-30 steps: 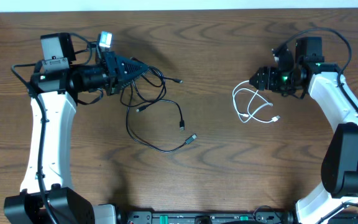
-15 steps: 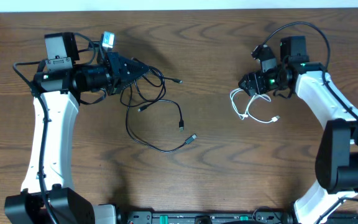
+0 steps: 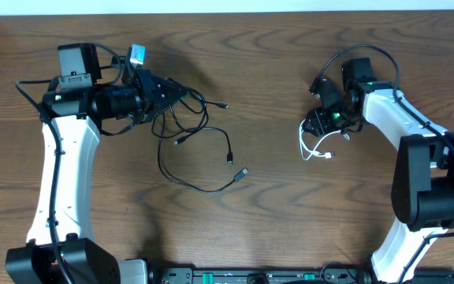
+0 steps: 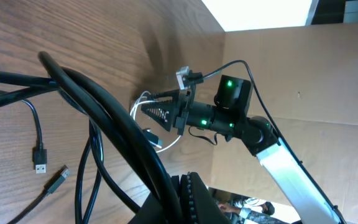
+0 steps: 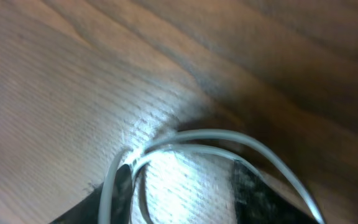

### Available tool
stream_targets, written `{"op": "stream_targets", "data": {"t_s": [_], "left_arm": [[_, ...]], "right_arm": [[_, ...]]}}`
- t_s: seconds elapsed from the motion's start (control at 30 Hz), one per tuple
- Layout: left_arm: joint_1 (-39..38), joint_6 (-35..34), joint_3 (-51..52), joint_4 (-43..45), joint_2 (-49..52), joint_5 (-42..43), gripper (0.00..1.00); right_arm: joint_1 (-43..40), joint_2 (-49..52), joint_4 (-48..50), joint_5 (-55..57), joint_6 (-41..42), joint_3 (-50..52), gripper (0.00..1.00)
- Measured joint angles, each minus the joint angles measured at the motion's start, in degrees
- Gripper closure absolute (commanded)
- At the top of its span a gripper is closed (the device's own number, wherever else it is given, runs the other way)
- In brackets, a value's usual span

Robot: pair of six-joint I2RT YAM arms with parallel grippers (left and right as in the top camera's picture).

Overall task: Untangle cables
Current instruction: 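Carry the white cable with the right gripper to the table's far right corner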

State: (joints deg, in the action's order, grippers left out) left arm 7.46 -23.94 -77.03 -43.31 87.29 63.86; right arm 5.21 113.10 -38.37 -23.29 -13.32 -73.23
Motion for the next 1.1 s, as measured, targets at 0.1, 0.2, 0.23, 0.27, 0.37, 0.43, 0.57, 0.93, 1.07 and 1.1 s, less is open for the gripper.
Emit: {"op": "stream_targets", "data": {"t_s": [0.1,0.2,0.23,0.27,0.37,0.43,0.57,0.93,1.07,1.1], "left_arm": [[0.0,0.02,0.0,-0.04,0.0,-0.22,0.92],[0.0,0.02,0.0,-0.07,0.0,-0.33,0.92],[0.0,0.02,0.0,-0.04,0.0,-0.39,0.92],[0.0,0.02,0.0,-0.04,0.0,-0.42,0.92],[0.0,0.02,0.0,-0.07,0.0,-0.48,0.92],[0.0,0.02,0.0,-0.07,0.0,-0.66,0.92],[0.0,0.02,0.0,-0.13,0.0,-0.85,0.92],[-0.02,0.04,0.0,-0.15,0.0,-3.76,0.92],[-0.02,0.04,0.0,-0.17,0.0,-4.46,0.92],[-0.04,0.04,0.0,-0.2,0.0,-4.5,0.92]], "right_arm": [[0.31,0.0,-1.36,0.26,4.28,0.02,0.9],[1.64,0.0,-1.77,0.63,10.69,0.0,0.99],[2.45,0.0,-1.77,0.74,13.14,0.0,0.99],[2.95,0.0,-1.99,0.81,15.17,-0.04,0.99],[3.48,-0.15,-4.37,0.92,20.52,-1.84,0.99],[2.86,-0.7,-6.6,1.01,23.02,-4.39,0.99],[-1.79,-4.7,-9.64,1.31,26.77,-16.2,0.99],[-17.18,-9.49,8.0,19.69,30.29,-35.39,0.99],[-24.11,-7.58,14.97,25.94,30.51,-35.47,0.99],[-25.16,-6.88,15.67,26.45,30.49,-35.5,0.99]]}}
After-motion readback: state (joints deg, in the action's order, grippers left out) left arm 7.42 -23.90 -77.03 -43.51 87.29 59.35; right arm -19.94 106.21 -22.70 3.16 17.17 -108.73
